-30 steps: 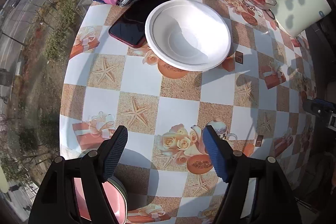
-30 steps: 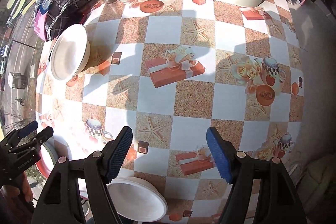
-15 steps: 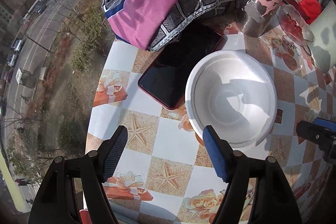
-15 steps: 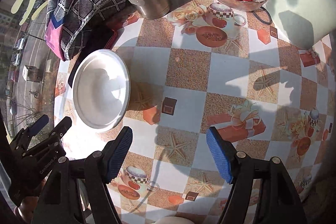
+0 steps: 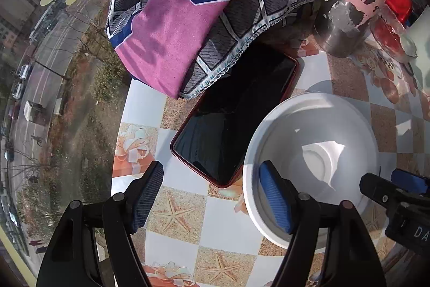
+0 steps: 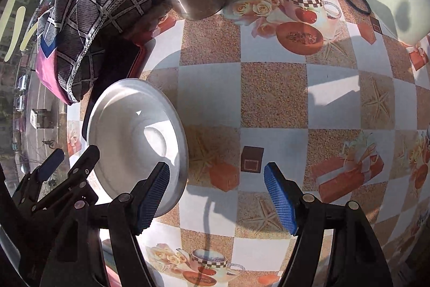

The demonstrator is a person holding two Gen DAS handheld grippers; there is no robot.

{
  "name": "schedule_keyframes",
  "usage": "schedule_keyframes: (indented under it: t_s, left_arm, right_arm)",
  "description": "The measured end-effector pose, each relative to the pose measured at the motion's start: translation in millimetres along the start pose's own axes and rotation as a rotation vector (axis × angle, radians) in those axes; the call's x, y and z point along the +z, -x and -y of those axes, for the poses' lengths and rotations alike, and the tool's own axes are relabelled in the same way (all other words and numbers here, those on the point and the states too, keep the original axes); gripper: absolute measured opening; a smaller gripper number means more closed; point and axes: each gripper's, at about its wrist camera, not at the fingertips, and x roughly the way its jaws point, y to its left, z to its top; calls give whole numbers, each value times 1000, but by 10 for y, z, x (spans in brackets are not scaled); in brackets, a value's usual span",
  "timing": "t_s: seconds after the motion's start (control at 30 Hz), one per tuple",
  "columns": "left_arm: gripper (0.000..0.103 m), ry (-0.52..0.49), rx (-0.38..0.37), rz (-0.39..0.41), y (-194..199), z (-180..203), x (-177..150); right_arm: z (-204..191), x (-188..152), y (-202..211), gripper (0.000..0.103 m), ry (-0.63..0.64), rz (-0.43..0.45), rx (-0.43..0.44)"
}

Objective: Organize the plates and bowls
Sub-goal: 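Move the right gripper to the third white bowl beside the phone, then grasp the third bowl's rim with the right gripper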

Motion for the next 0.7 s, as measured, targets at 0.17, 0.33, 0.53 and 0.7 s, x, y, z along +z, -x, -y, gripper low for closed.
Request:
schedule_keyframes:
  t_s: [0.17, 0.33, 0.53, 0.7]
  left_arm:
    - [77, -16, -10, -7, -88, 83, 50]
    - [54, -30, -51, -63, -198, 162, 18]
    - [26, -76, -123, -87, -193, 355, -78]
    - [25, -113, -151, -122, -159, 528, -350]
  right_arm:
    - [-82, 21, -133, 74, -2, -9, 19]
    - [-138, 11, -251, 73, 10, -18, 33]
    - [-145, -63, -412, 23, 10, -87, 121]
    - [-63, -218, -424, 15, 46, -128, 87]
